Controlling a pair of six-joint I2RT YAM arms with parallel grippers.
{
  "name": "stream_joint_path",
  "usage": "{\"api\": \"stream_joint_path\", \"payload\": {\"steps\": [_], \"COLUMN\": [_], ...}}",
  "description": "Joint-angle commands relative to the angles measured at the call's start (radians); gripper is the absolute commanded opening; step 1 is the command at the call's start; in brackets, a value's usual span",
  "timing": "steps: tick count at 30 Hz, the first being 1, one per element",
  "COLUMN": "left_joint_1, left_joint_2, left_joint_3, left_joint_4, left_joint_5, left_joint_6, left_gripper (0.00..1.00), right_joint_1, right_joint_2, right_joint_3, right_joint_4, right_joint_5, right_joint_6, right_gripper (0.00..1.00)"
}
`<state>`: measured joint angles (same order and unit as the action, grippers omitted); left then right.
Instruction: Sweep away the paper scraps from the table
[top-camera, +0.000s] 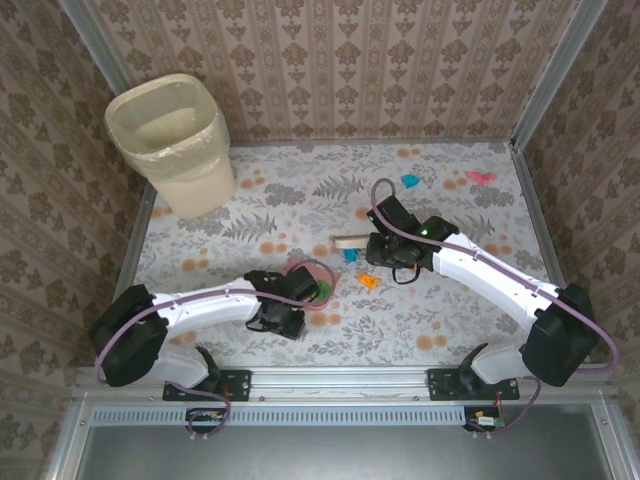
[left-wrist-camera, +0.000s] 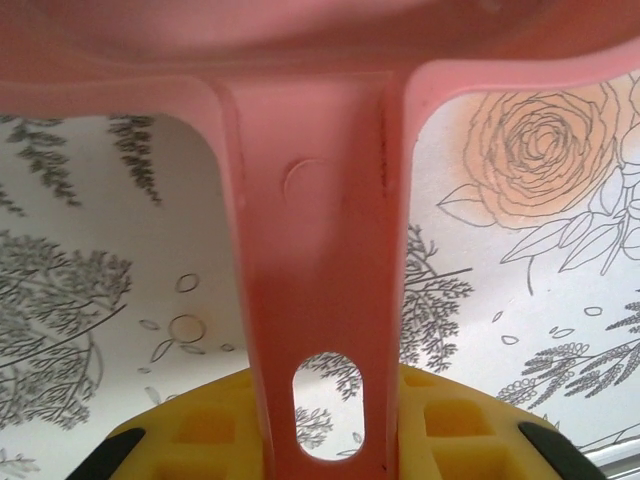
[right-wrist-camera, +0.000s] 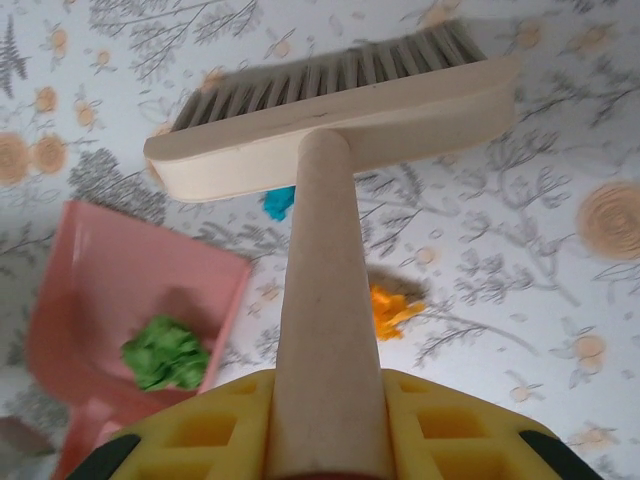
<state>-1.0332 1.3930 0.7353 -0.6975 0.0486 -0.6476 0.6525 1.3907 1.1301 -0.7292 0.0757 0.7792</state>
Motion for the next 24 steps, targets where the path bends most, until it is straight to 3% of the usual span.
{"api": "stream_joint_path", "payload": {"steps": [1, 11, 19, 24], "left_joint_1": [-0.015, -0.015, -0.015, -0.014], "left_joint_2": [0.035, 0.054, 0.044, 0.023], "left_joint_3": [0.02, 0.032, 0.016, 0.006], "left_joint_4": [0.002, 0.03, 0.042, 0.047], "left_joint_5": [0.031, 0.044, 0.048, 0.05], "left_joint_6": [0.038, 0.058, 0.06, 0.063], "left_gripper": [0.0, 0.0, 0.0, 0.0], "right_joint_1": [0.015, 0.038, 0.03, -0.03], "right_joint_2": [-0.022, -0.084, -0.132, -0.222], "right_joint_3": [-0.028, -0.127, -0.143, -0.187], "right_joint_4": [0.048, 0.245, 0.3, 0.335], "right_joint_5": [-0.144, -0.393, -0.393, -0.392], "right_joint_6": [0.068, 0.22, 0.285, 0.335], "right_gripper": [0.0, 0.0, 0.0, 0.0]}}
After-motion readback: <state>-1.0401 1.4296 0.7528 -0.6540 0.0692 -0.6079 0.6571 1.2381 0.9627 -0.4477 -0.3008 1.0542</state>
